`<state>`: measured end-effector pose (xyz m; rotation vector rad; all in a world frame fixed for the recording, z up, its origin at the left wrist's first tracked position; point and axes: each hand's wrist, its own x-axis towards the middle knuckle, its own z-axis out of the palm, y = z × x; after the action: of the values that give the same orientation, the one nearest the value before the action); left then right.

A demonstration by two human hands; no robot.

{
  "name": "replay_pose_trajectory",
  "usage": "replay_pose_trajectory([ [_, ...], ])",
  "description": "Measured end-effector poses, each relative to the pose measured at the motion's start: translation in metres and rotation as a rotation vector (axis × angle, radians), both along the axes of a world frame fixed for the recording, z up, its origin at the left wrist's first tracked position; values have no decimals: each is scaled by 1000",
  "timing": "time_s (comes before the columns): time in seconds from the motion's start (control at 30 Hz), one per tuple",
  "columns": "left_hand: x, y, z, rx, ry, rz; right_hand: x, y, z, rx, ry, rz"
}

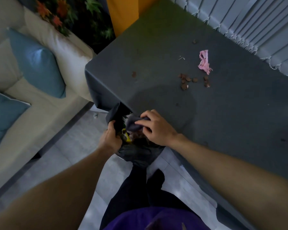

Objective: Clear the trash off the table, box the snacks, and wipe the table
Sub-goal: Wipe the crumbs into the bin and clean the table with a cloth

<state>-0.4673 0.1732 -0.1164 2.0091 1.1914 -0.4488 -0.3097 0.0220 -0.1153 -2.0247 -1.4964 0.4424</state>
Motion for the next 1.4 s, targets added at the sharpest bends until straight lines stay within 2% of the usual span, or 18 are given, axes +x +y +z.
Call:
replay_pose_trajectory([
  [0.07,2,-2,2,-7,0,11,9,-2,-1,18,-34,-228],
  [0.13,2,-5,4,-15,-1,23,19,-5,-2,-68,-38,-429],
  [0.2,2,-8,4,-12,-6,26,21,-10,-1,-138,9,-352],
  [0.27,3,-13,5,-19,-5,28,18,-19,3,-113,39,-160],
  [0.33,5,-16,4,-32,-4,33,18,-29,4,-55,12,-85],
  [0.4,8,-19,3,-40,-3,34,23,-37,2,-7,-43,-264],
  [0.47,10,-21,2,-49,9,27,29,-43,-2,-63,-53,-501],
  [0.5,11,-22,1,-53,16,23,30,-46,-4,-94,-41,-529],
  [0.63,19,-28,0,-56,19,18,13,-49,-3,-60,44,-193],
  [0.7,21,-32,-2,-66,3,24,9,-50,-2,-27,62,-106],
  [0.77,24,-35,-3,-66,-14,35,18,-52,-1,39,64,-243],
  [0.93,29,-33,-3,-39,-7,33,79,-76,-2,144,-45,-967],
  [1.07,37,-27,-6,-14,7,4,130,-104,-6,63,-68,-1275],
  [1.17,44,-23,-8,-21,2,4,162,-110,-7,-14,-24,-1417],
  [1.23,47,-20,-9,-9,8,0,175,-104,-7,-105,14,-1393],
  [1.3,49,-17,-10,1,17,-4,176,-95,-8,-146,27,-1277],
  [1.4,53,-11,-12,-17,5,-6,172,-89,-10,-48,6,-1084],
])
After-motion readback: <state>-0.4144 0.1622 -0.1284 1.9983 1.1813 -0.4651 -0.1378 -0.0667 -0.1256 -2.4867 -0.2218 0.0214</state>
